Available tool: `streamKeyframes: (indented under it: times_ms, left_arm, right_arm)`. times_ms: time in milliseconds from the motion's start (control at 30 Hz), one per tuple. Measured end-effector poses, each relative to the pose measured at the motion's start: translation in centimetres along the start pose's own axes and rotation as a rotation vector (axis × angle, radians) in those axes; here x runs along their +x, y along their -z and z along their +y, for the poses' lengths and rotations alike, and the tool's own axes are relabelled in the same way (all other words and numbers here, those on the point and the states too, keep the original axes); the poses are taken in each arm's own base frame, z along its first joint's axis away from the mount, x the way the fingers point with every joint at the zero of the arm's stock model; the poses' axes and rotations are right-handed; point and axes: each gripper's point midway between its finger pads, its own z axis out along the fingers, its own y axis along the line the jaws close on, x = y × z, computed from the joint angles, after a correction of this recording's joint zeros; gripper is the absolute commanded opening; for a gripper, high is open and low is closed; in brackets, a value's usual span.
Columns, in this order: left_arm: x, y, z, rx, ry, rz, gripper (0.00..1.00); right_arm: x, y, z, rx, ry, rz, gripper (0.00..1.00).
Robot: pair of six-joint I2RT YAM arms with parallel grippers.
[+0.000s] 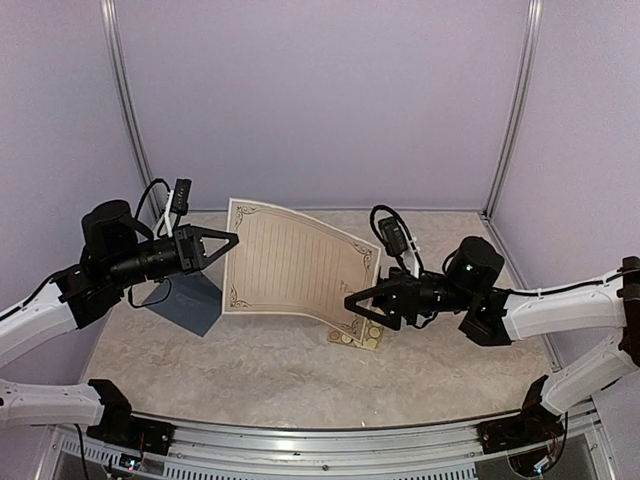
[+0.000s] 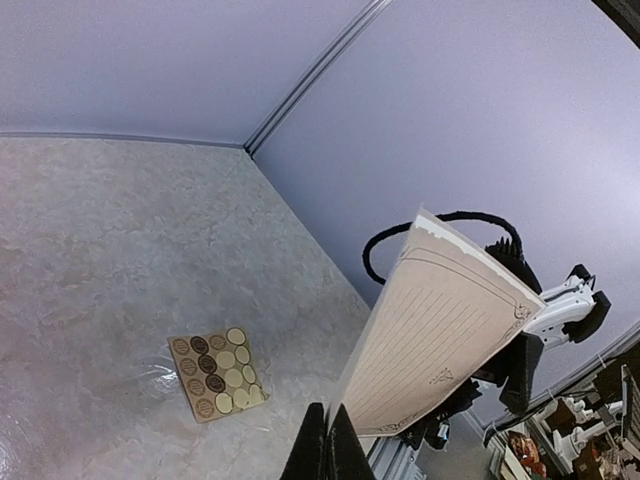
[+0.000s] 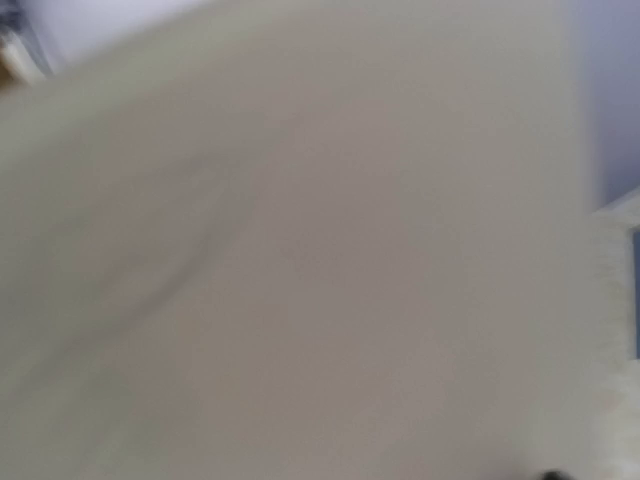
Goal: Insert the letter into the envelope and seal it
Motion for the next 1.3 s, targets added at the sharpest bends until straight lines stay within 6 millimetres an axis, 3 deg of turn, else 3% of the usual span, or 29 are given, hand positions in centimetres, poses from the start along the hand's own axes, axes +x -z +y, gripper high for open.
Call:
streamKeyframes:
  times_ms: [167, 433, 667, 800, 933, 1300]
  left_arm:
    - [0.8, -0.2, -0.5, 0.037, 0.0, 0.031, 0.0]
    - [2.1, -1.1, -0.8, -0.005, -0.016, 0.036, 0.0]
    - [4.2, -3.1, 0.2, -0.092, 0.006, 0.058, 0.0]
    - [5.1, -4.2, 1.0, -0.135, 0.04, 0.059, 0.0]
    - [5.7, -5.2, 1.5, -0.16, 0.074, 0.051, 0.0]
    - [7.9, -7.9, 3.3, -0.208, 0.166, 0.061, 0.0]
  right_arm:
    - [-0.6, -0.4, -2.8, 0.145, -0.029, -0.013, 0.26]
    - [-1.9, -0.3, -7.6, 0.409, -0.095, -0.043, 0.04]
    - [-0.9, 0.2, -10.6, 0.555, -0.166, -0.038, 0.12]
    - [0.3, 0.1, -11.5, 0.576, -0.194, -0.016, 0.28]
    - [1.2, -0.2, -11.9, 0.58, -0.219, 0.003, 0.44]
    - [2.3, -1.6, -12.6, 0.58, -0.235, 0.039, 0.62]
